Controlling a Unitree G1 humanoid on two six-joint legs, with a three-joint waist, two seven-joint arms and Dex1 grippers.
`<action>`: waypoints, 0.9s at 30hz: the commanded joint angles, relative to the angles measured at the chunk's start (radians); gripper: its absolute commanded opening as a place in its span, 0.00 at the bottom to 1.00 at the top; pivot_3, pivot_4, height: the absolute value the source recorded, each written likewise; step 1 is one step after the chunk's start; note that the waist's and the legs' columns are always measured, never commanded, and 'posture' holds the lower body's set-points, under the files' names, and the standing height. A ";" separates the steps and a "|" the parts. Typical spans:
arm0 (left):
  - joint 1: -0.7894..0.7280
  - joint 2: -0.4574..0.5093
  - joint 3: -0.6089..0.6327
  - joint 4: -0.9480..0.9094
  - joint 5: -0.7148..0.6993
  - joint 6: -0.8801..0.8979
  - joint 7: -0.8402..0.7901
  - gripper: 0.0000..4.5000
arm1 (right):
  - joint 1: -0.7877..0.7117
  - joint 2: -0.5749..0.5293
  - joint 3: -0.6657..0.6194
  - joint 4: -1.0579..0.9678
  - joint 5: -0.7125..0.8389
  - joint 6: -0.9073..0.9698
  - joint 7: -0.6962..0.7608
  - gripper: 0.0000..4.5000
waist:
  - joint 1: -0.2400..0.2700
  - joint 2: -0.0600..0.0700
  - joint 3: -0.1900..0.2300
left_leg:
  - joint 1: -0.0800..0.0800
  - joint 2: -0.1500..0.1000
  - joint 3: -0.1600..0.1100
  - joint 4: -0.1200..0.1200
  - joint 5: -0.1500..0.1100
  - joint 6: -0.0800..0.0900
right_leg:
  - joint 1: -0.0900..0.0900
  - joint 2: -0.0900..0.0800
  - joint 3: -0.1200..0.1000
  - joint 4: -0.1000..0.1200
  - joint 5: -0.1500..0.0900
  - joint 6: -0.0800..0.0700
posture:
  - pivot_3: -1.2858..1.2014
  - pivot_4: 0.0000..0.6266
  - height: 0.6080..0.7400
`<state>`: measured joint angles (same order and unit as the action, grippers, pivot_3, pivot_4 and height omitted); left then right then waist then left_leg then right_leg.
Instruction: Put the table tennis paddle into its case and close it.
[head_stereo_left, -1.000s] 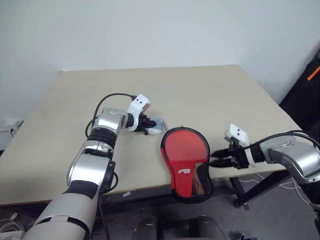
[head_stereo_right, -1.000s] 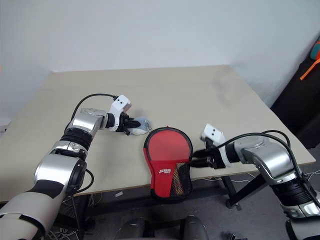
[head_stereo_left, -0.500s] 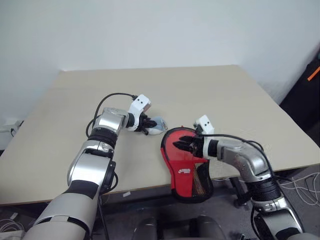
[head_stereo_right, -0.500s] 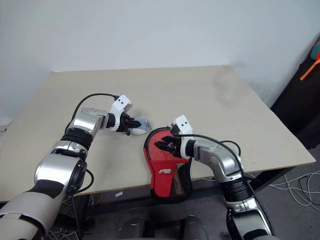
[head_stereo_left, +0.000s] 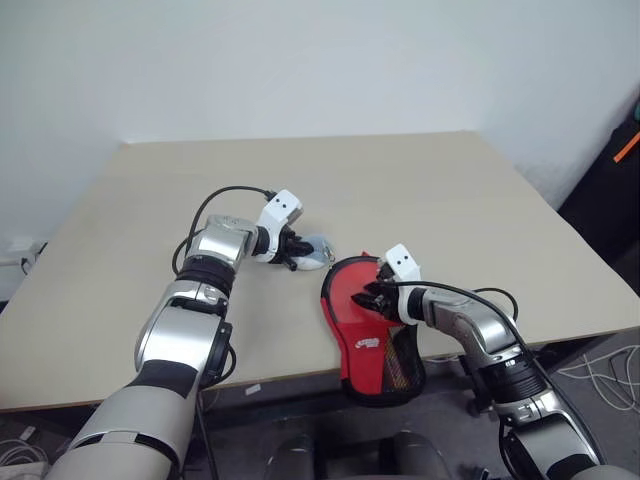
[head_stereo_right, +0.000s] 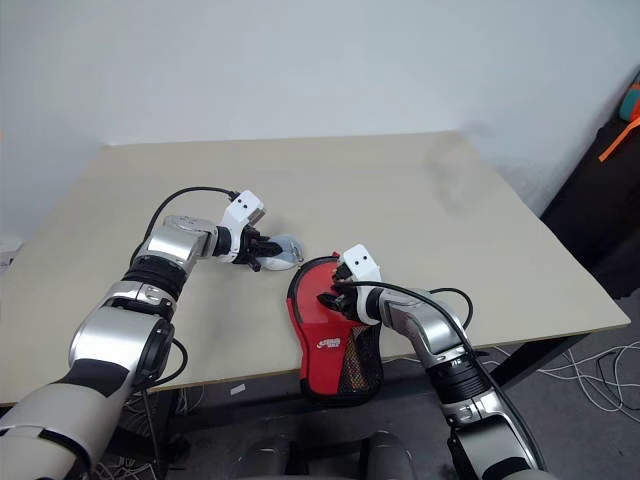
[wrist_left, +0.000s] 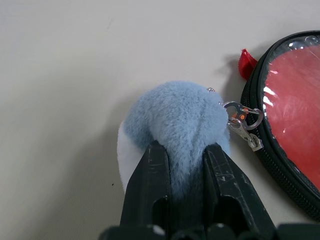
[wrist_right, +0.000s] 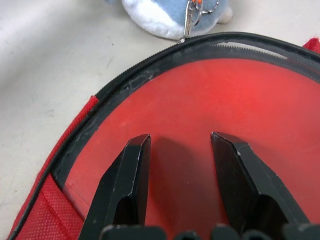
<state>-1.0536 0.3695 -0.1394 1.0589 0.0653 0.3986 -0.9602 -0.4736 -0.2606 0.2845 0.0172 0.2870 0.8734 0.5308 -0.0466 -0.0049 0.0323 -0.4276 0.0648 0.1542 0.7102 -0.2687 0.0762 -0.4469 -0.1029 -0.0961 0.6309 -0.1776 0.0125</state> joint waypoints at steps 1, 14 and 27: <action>-0.061 -0.009 0.013 0.011 -0.004 -0.023 0.010 0.15 | 0.038 0.006 0.054 0.049 -0.019 0.110 -0.007 0.46 | 0.000 0.000 -0.001 | 0.000 0.000 0.000 0.000 0.000 -0.001 | 0.000 0.000 0.000 0.000 -0.001 0.001 | 0.52 0.00 0.88; -0.166 -0.074 -0.005 0.158 0.043 -0.127 0.073 0.15 | 0.049 0.027 0.069 0.063 -0.058 0.136 -0.041 0.46 | 0.000 -0.005 -0.012 | 0.001 0.000 -0.002 0.000 -0.001 -0.001 | 0.001 0.000 -0.001 0.000 -0.002 0.003 | 0.52 0.00 0.88; -0.274 -0.163 0.090 0.257 0.032 -0.162 0.281 0.15 | 0.078 0.036 0.086 0.025 -0.081 0.142 -0.042 0.46 | 0.001 -0.005 -0.014 | 0.001 0.000 -0.004 0.000 -0.001 -0.001 | 0.001 0.000 -0.001 0.000 -0.002 0.003 | 0.52 0.00 0.88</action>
<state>-1.2318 0.2091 -0.0961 1.3610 0.1382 0.2706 -0.7212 -0.4568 -0.2216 0.3013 -0.0200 0.2124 0.9349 0.4823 -0.0452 -0.0100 0.0181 -0.4269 0.0648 0.1501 0.7103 -0.2694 0.0756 -0.4457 -0.1031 -0.0974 0.6305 -0.1795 0.0153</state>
